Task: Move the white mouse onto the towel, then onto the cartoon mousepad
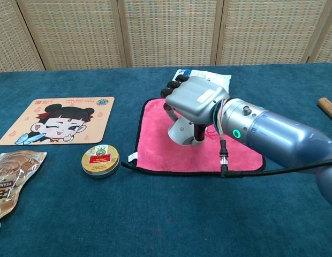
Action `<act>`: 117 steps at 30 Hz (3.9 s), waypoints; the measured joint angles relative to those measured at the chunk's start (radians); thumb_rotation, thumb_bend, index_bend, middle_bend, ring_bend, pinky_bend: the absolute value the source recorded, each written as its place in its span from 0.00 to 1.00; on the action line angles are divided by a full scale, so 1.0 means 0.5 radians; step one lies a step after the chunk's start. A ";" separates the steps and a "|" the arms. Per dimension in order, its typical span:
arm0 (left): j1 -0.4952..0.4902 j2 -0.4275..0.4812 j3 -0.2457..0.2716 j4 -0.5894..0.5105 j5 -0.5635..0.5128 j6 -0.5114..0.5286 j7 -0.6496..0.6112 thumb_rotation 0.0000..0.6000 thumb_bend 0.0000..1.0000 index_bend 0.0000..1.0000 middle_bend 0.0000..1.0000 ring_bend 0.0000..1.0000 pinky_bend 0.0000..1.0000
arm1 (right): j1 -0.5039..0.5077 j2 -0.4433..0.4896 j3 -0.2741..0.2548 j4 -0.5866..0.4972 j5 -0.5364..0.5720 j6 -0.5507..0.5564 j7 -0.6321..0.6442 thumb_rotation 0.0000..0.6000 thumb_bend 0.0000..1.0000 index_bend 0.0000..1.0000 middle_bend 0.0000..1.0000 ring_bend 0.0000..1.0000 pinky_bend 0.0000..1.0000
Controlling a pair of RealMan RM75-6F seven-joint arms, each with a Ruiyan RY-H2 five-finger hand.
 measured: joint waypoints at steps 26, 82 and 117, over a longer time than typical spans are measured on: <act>-0.006 0.010 -0.001 -0.007 -0.010 -0.013 -0.023 1.00 0.00 0.00 0.00 0.00 0.00 | 0.138 -0.276 0.024 0.278 -0.011 -0.019 0.075 1.00 0.15 0.51 0.01 0.00 0.00; -0.025 -0.071 0.063 -0.017 0.111 0.010 0.175 1.00 0.00 0.00 0.00 0.00 0.00 | -1.243 0.953 -0.531 -0.627 -0.556 1.260 1.274 1.00 0.04 0.12 0.00 0.00 0.00; -0.625 0.127 -0.115 0.032 0.301 -0.566 0.381 1.00 0.00 0.00 0.00 0.00 0.00 | -1.511 1.170 -0.390 -0.557 -0.551 1.103 1.632 1.00 0.00 0.06 0.00 0.00 0.00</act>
